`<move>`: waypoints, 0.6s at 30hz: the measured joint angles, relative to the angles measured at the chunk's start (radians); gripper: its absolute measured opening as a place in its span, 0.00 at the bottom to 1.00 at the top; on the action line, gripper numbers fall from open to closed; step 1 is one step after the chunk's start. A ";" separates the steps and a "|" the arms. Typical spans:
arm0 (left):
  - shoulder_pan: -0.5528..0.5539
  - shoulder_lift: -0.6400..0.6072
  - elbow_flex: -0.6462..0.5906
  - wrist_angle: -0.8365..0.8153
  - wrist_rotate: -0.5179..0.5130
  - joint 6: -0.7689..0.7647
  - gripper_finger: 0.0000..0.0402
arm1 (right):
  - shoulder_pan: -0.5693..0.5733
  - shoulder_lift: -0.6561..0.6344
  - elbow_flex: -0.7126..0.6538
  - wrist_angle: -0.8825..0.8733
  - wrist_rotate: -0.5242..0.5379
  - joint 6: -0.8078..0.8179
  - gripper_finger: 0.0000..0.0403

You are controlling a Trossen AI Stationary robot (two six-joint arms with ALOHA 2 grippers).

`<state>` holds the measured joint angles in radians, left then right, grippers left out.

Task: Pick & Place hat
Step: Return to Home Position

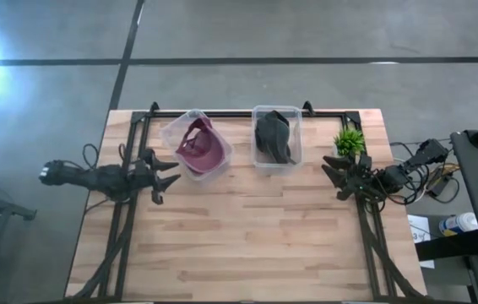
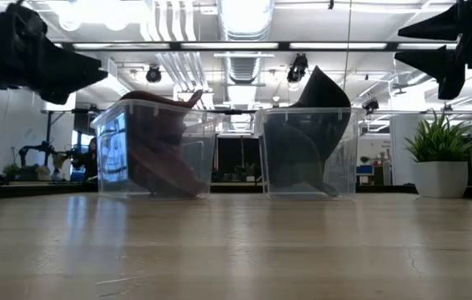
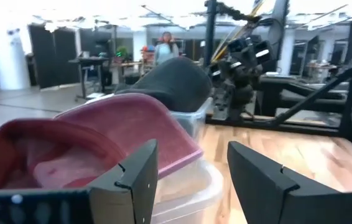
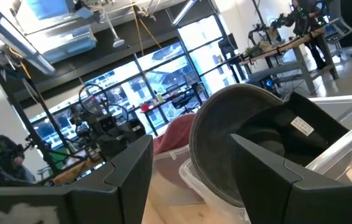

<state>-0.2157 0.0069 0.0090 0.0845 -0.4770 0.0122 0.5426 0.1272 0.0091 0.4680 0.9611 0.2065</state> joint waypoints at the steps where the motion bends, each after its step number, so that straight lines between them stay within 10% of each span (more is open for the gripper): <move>1: 0.025 -0.003 0.000 -0.007 0.019 -0.008 0.46 | 0.000 0.000 0.000 0.000 0.000 0.002 0.50; 8: 0.264 -0.006 0.000 -0.050 0.287 -0.024 0.46 | 0.000 0.000 0.000 0.000 0.000 0.001 0.50; 18: 0.286 -0.006 -0.001 -0.056 0.314 0.010 0.46 | 0.000 0.000 0.000 0.000 0.000 0.000 0.50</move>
<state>0.0700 0.0006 0.0082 0.0281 -0.1627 0.0222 0.5423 0.1272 0.0093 0.4681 0.9615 0.2062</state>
